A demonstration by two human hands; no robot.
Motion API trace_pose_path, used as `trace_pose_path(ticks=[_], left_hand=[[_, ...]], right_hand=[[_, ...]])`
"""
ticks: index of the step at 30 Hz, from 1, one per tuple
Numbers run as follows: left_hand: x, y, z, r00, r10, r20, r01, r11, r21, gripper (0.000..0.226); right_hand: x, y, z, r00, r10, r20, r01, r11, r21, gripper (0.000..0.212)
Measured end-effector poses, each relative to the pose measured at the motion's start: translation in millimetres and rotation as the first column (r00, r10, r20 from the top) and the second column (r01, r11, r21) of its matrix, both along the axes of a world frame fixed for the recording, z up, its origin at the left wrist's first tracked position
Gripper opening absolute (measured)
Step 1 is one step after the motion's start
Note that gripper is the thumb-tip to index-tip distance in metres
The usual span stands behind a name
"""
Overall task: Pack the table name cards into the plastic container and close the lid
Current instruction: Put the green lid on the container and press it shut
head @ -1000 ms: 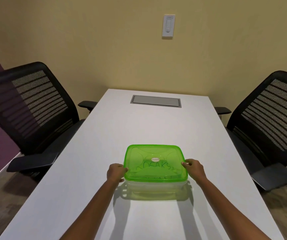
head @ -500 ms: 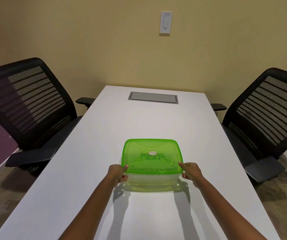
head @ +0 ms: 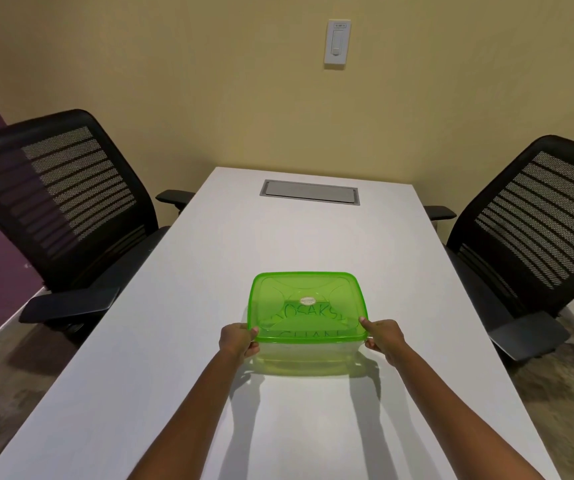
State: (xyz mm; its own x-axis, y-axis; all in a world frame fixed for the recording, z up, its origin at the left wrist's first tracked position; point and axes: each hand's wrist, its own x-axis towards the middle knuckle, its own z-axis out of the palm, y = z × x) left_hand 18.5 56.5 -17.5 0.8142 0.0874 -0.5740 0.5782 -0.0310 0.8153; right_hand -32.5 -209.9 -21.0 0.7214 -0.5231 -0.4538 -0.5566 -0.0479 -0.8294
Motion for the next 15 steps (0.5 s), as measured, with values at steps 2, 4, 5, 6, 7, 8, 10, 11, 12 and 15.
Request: trace_pose_path(ticks=[2, 4, 5, 6, 7, 8, 10, 11, 12, 15], left_hand=[[0.3, -0.1, -0.6, 1.0, 0.0, 0.0, 0.0, 1.0, -0.006, 0.04], [0.9, 0.1, -1.0, 1.0, -0.008, -0.004, 0.008, 1.0, -0.008, 0.04], [1.2, 0.3, -1.2, 1.0, -0.011, -0.007, 0.011, 1.0, -0.007, 0.039], [1.0, 0.3, -1.0, 1.0, -0.015, -0.011, 0.015, 1.0, -0.001, 0.038], [0.8, 0.2, -0.9, 1.0, -0.019, -0.014, 0.019, 1.0, 0.005, 0.038], [0.7, 0.1, -1.0, 1.0, -0.021, -0.016, 0.021, 1.0, 0.008, 0.037], [0.4, 0.1, -0.4, 1.0, -0.022, -0.018, 0.022, 1.0, 0.011, 0.037], [0.5, 0.1, 0.1, 1.0, -0.021, -0.019, 0.022, 1.0, 0.013, 0.038], [0.7, 0.3, -0.1, 1.0, -0.019, -0.017, 0.019, 1.0, 0.015, 0.038], [1.0, 0.0, -0.3, 1.0, -0.026, -0.011, 0.026, 0.999, 0.034, 0.038]], right_hand=[[1.4, 0.5, -2.1, 1.0, -0.014, 0.0, 0.014, 1.0, -0.02, 0.039], [2.5, 2.1, -2.6, 1.0, -0.026, -0.005, 0.026, 0.998, -0.055, 0.044], [3.1, 3.0, -2.5, 0.999, -0.035, -0.008, 0.035, 0.997, -0.068, 0.044], [3.7, 3.7, -2.3, 0.999, -0.044, -0.011, 0.043, 0.996, -0.08, 0.043], [4.4, 4.7, -1.9, 0.999, -0.05, -0.015, 0.048, 0.995, -0.09, 0.042], [5.0, 5.5, -1.5, 0.998, -0.052, -0.021, 0.049, 0.994, -0.097, 0.04], [6.0, 7.0, -1.4, 0.998, -0.054, -0.03, 0.051, 0.994, -0.101, 0.038], [6.1, 7.8, -1.3, 0.998, -0.055, -0.033, 0.052, 0.994, -0.097, 0.038], [5.9, 8.4, -1.5, 0.998, -0.056, -0.037, 0.053, 0.995, -0.09, 0.038], [3.2, 10.0, -2.0, 0.997, -0.051, -0.051, 0.047, 0.996, -0.076, 0.031]])
